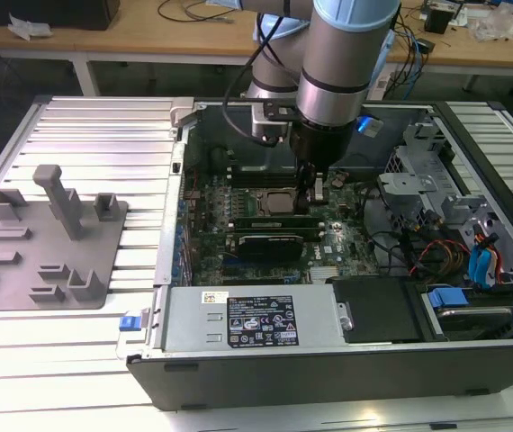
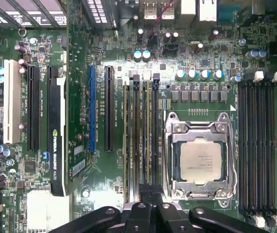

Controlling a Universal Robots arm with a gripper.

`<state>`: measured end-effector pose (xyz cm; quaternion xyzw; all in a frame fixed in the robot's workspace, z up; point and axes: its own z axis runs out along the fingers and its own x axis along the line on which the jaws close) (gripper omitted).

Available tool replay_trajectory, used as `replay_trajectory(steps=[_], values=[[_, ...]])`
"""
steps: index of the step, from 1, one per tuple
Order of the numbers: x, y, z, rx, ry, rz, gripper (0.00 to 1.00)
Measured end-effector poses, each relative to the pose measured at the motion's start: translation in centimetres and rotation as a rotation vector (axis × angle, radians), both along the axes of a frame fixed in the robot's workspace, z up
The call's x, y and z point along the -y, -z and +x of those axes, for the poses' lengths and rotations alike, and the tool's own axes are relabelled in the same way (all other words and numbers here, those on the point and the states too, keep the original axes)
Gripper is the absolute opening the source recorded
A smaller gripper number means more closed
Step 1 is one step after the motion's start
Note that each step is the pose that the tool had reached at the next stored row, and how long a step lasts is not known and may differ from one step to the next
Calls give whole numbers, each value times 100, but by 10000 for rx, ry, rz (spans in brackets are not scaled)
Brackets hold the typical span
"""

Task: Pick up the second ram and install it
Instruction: 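Press down the second ram until it locks into place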

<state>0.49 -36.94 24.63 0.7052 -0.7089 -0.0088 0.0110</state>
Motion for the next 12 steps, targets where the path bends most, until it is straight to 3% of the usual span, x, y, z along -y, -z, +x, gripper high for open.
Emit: replay_trajectory(steps=[12], values=[[0, 0, 226, 0, 0, 0, 8]])
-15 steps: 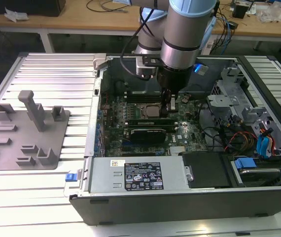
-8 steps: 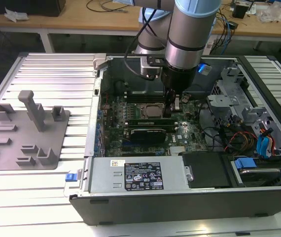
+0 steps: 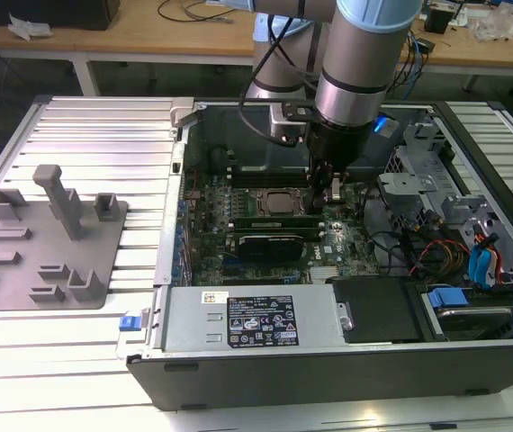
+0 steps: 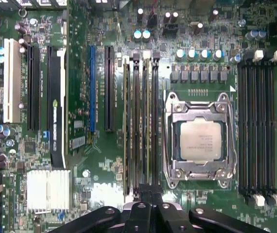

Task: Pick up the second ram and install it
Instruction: 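Press down the second ram until it locks into place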

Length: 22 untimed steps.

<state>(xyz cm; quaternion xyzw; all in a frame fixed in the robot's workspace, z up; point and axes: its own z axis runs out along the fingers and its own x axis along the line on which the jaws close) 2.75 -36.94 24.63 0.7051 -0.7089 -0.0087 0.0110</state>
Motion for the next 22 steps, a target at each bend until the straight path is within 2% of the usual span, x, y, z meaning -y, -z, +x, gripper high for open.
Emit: replay_trajectory(steps=[4, 7, 22], values=[[0, 0, 41, 0, 0, -1, 8], [0, 51, 40, 0, 0, 0, 8], [-14, 145, 40, -2, 108, 20, 8]])
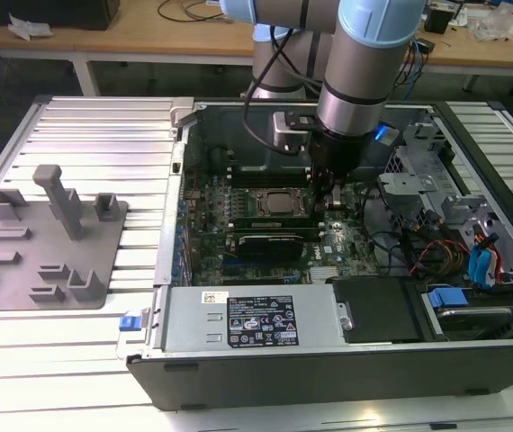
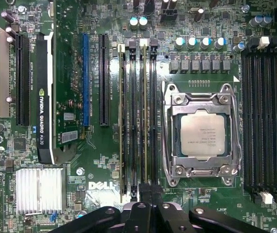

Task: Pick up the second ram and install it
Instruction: 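Press down the second ram until it locks into place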

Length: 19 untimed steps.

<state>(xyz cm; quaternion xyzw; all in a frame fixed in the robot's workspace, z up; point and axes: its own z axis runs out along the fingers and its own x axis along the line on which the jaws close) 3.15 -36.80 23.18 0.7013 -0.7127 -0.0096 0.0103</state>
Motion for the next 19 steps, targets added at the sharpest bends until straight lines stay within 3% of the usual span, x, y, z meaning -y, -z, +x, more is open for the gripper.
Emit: replay_trajectory(steps=[11, 19], values=[[-1, 23, 0, 2, 0, 5, 8], [-1, -150, 0, 2, 0, -7, 8]])
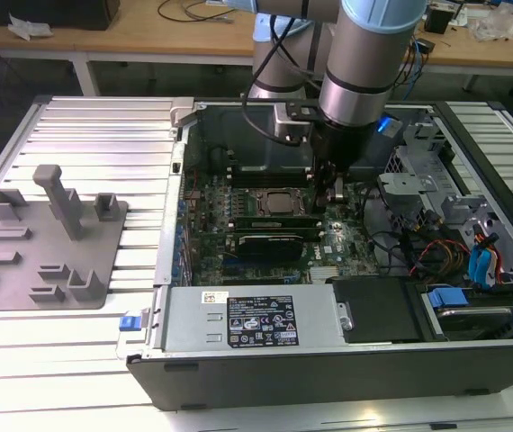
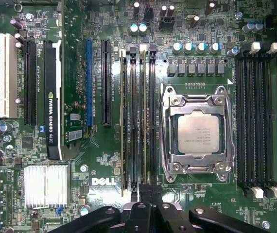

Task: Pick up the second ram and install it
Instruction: 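Press down the second ram until it locks into place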

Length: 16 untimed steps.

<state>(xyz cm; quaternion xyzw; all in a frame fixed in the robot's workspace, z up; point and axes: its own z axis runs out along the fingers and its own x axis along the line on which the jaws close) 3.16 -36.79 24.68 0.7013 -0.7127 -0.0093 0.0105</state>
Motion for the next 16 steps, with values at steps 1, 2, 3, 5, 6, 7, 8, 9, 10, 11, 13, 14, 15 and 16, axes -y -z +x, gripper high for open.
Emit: replay_trajectory(steps=[1, 2, 3, 5, 6, 7, 8, 9, 10, 11, 13, 14, 15, 16], values=[[0, 0, 0, 0, 0, 0, 8], [0, -2, 0, 0, 0, -3, 8], [0, -2, -1, 0, 0, -4, 8], [1, -3, -19, -1, 1, -5, 8], [0, -2, -73, 0, 1, -4, 8], [0, -2, -107, 0, 0, -3, 8], [0, -2, -153, -1, 0, -4, 8], [0, -2, -190, -1, 1, -3, 8], [0, -2, -271, -1, 0, -4, 8], [0, -2, -319, 0, 1, -3, 8], [0, -2, -414, -1, 1, -4, 8], [0, -2, -467, 0, -1, -3, 8], [0, -1, -496, 1, 0, -3, 8], [0, -2, -540, 0, 1, -3, 8]])
